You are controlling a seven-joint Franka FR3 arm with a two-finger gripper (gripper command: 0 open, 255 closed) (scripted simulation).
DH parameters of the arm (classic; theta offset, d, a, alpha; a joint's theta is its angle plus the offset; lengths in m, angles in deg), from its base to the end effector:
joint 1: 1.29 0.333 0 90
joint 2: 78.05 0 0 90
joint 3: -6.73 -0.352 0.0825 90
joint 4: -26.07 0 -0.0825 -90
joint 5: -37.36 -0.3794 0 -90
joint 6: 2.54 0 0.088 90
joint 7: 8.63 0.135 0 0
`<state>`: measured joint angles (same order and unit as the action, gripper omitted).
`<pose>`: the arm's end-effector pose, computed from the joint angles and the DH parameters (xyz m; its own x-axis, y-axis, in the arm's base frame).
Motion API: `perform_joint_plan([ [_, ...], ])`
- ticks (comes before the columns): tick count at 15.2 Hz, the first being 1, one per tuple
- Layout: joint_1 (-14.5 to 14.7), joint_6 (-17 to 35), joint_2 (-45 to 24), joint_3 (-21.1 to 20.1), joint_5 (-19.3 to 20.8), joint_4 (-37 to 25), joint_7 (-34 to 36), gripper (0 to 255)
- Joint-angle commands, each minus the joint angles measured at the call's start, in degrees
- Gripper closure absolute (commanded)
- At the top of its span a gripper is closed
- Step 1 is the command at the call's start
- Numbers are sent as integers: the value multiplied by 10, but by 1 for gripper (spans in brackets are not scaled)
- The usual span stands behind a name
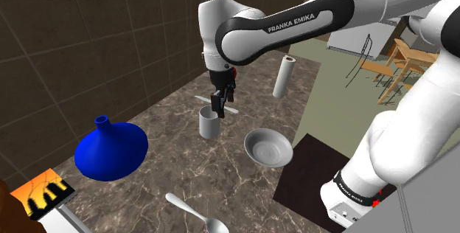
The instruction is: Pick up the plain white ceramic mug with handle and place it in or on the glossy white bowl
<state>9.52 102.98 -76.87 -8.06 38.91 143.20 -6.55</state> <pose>0.4652 0.2203 0.4458 0.8996 0.3977 -0.1806 0.4101 -0.9113 0.0361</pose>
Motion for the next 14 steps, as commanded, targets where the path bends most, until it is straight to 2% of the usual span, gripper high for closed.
perform_joint_plan([
  [1,9,5,-37,-10,7,-33,3,0],
  [5,29,11,-106,-25,26,-97,9,0],
  [14,28,68,-115,-23,30,-50,12,0],
])
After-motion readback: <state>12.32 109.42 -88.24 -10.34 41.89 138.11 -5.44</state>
